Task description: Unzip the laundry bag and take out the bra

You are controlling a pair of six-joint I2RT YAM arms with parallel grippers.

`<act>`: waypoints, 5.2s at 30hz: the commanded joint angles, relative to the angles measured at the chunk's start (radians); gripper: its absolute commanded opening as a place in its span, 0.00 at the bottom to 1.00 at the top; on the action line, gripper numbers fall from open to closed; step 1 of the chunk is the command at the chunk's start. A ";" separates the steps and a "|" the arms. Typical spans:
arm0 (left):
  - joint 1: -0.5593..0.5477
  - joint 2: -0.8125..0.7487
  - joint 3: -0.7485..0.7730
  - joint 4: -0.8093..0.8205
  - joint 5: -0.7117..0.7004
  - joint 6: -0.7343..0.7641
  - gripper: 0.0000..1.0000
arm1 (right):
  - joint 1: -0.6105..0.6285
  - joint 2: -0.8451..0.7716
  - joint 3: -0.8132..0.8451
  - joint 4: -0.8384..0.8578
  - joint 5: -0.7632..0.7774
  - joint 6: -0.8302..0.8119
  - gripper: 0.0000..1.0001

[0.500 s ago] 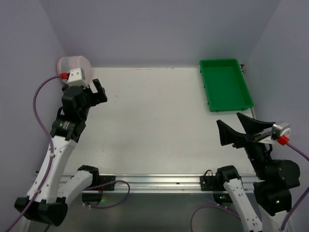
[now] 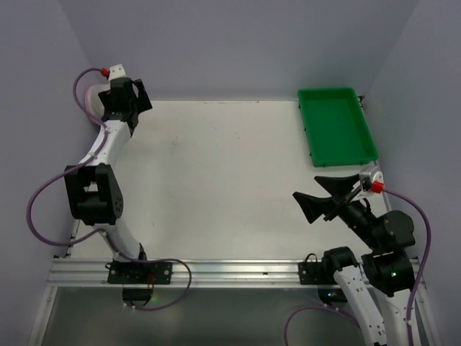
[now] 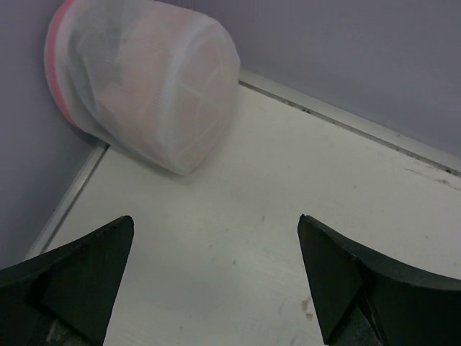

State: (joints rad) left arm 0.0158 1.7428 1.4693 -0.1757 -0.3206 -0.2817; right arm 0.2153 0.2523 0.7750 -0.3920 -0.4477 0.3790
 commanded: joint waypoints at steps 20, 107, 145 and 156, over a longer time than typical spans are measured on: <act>0.200 0.600 0.441 0.251 0.158 0.114 0.14 | 0.002 0.090 -0.082 0.140 -0.263 -0.005 0.99; -0.484 -0.067 -0.207 -0.186 0.365 -0.132 0.34 | 0.246 1.002 -0.056 0.551 0.156 0.273 0.89; -0.412 -0.258 -0.365 -0.131 0.606 -0.160 0.64 | 0.338 1.062 0.161 0.343 0.296 0.113 0.97; -0.412 -0.196 -0.408 -0.092 0.644 -0.221 0.04 | 0.472 0.812 -0.066 0.422 0.366 0.251 0.95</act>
State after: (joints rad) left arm -0.4038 1.5875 1.1049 -0.3069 0.2832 -0.4667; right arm 0.6415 1.1088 0.7498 -0.0357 -0.1406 0.5621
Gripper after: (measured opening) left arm 0.102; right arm 0.962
